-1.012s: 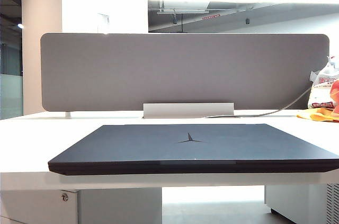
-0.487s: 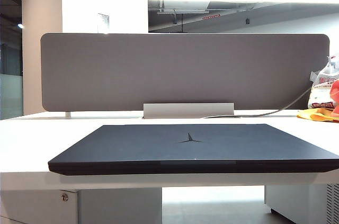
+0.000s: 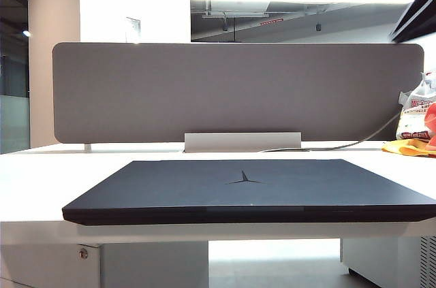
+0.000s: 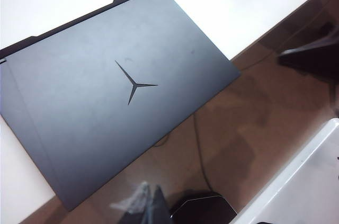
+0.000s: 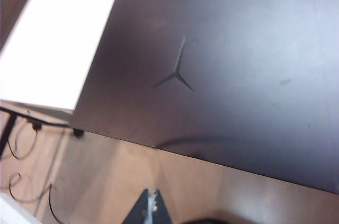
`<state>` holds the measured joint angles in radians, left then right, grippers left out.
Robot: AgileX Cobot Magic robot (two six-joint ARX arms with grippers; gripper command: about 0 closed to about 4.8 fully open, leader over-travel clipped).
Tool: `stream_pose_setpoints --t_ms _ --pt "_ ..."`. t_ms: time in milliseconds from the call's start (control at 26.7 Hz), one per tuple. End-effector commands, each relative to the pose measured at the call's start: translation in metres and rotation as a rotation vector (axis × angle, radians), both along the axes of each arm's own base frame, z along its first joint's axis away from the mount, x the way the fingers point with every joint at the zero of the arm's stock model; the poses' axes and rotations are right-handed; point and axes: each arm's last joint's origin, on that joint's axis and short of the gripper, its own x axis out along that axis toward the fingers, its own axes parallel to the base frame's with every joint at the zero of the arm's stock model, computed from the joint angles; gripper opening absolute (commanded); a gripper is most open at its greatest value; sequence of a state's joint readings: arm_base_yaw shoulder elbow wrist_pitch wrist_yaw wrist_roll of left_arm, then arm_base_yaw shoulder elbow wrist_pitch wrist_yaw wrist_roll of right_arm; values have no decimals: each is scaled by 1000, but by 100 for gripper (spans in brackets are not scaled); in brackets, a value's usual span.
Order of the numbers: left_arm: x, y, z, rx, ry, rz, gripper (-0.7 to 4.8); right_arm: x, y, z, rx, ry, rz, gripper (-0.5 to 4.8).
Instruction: Open the lid of the laptop and use the keypad to enter the password "123".
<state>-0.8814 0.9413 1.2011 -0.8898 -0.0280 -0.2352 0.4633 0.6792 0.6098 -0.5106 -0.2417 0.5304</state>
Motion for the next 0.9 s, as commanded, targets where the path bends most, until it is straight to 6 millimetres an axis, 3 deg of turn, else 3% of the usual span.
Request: stream_pose_setpoints --t_ms 37,412,637,900 --pt "-6 7 10 31 -2 -10 -6 11 10 -2 -1 -3 26 -5" --pt "-16 19 29 48 -9 -22 -6 30 51 -20 49 70 114 8" --pt "-17 21 27 73 11 -24 -6 32 67 -45 99 162 102 166" --pt "-18 22 27 73 13 -27 -6 23 62 -83 347 202 -6 172"
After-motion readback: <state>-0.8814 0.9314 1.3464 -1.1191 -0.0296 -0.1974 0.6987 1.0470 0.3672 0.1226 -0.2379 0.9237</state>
